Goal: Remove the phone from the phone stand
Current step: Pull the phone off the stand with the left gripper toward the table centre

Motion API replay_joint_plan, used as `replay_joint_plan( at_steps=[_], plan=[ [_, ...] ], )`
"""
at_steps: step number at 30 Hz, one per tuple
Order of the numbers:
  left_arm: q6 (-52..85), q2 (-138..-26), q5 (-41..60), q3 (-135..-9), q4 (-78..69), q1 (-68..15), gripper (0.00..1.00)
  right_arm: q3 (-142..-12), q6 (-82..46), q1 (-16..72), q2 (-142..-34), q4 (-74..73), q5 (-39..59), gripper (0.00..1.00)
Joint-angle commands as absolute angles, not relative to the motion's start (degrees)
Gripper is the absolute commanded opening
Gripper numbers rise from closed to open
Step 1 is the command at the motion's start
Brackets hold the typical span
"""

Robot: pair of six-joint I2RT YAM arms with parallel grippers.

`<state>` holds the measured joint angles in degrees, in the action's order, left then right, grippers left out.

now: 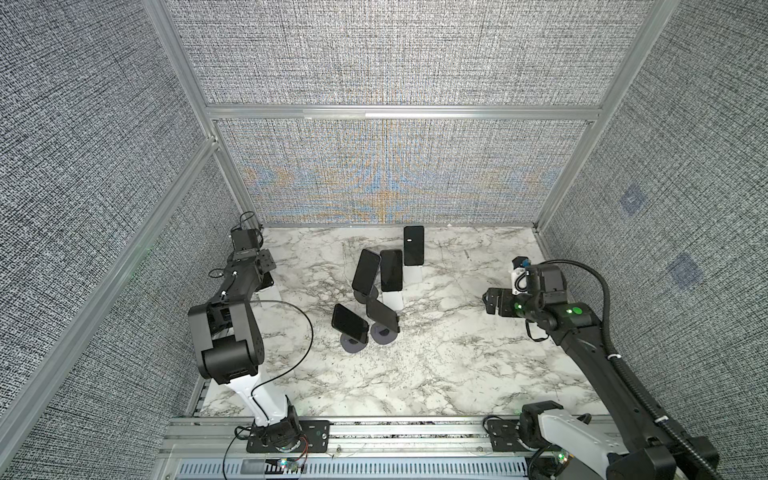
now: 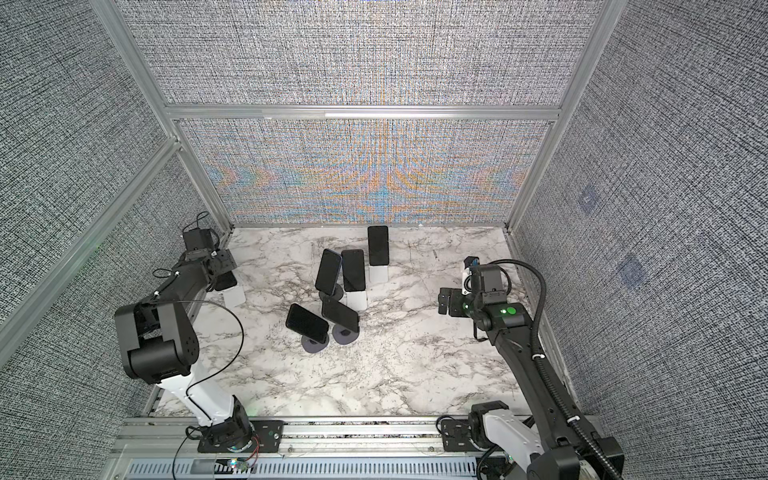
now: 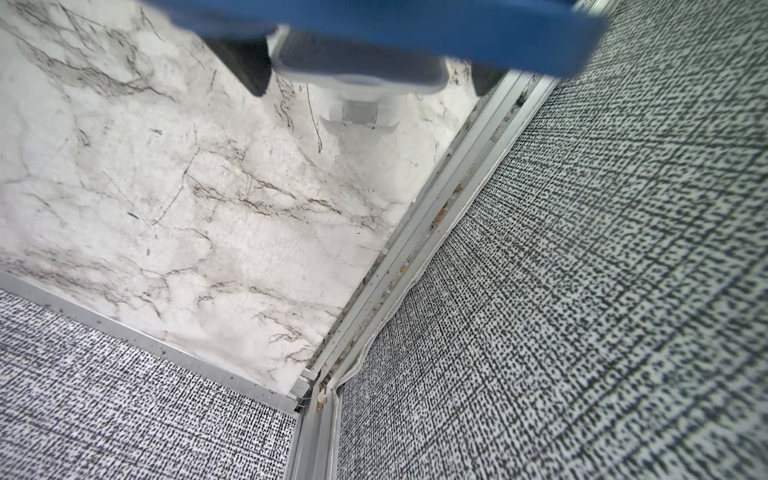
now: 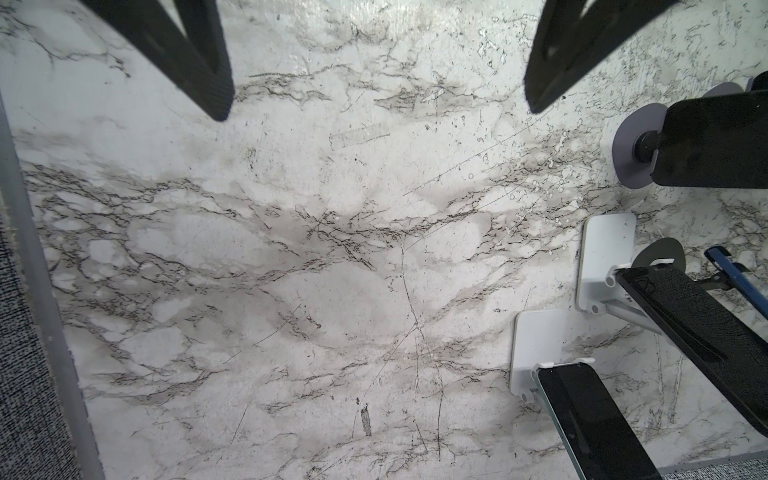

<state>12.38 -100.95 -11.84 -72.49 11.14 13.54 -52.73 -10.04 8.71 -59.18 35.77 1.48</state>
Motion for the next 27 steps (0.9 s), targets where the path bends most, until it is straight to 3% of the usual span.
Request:
replay_joint_plan(
  at_steps=[1, 17, 27],
  plan=[
    [13.40, -99.05, -11.78, -72.64, 12.47, 13.64, 0.75, -52.56, -9.69, 8.79, -58.97, 35.42, 1.28, 0.99],
    [17.05, -95.07, -6.68, -71.72, 21.05, 13.54, 0.72, -51.42, -9.92, 8.80, -58.32, 35.07, 1.64, 0.99],
    [19.72, -88.47, 1.14, -62.18, 19.44, 12.39, 0.67, -51.72, -10.05, 8.83, -58.96, 35.21, 2.54, 0.99]
  ],
)
